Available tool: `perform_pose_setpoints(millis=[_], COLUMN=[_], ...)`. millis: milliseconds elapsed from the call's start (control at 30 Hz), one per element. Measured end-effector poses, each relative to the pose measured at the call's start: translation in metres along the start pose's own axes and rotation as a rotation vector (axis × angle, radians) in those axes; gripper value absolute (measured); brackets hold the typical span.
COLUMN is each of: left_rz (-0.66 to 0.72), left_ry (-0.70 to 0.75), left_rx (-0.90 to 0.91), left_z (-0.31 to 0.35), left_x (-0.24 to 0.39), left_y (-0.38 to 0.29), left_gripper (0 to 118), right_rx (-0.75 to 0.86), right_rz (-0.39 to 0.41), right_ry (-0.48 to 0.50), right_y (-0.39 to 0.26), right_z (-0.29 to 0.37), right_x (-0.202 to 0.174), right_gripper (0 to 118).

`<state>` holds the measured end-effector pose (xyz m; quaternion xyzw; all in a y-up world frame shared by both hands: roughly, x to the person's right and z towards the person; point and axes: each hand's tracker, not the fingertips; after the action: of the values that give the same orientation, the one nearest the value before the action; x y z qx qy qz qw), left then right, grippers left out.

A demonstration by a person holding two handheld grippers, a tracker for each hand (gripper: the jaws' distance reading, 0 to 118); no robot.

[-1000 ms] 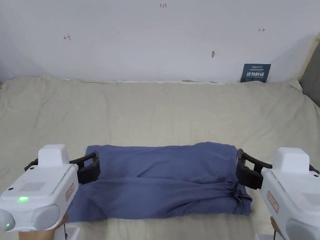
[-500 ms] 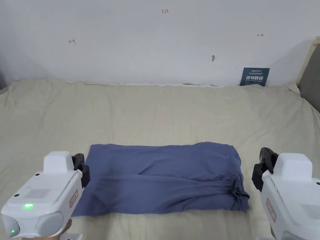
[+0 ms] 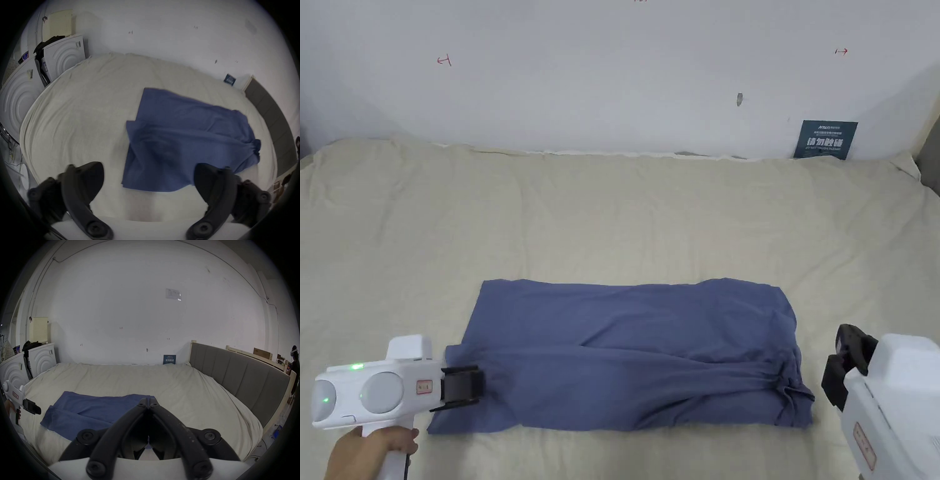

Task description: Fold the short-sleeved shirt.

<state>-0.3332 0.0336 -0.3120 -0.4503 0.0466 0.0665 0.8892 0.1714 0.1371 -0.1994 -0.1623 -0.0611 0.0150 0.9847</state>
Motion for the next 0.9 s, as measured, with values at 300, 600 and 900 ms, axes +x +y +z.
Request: perform_pose_setpoints(millis=[300,600,900], left_rz=[0.016,0.001,0.035], left_ry=[0.04,0.02,-0.033], left_rx=[-0.129,0.005,0.068], left_z=[-0.053,-0.019,-0.001], left_x=[-0.001,0.01,0.002], left_y=[-0.031,-0.026,-0.02], left_gripper=[56,8,8], right_rx=[-0.139,-0.478,-0.726], right_rz=[-0.032,-0.112,-0.12], right_ry=[-0.008,0.03,0.033], right_y=[-0.026,-0.072,-0.124], right_z=[-0.036,-0.108,-0.191], right_x=[0.011,0.029,0.018], right_gripper=[3,67,79])
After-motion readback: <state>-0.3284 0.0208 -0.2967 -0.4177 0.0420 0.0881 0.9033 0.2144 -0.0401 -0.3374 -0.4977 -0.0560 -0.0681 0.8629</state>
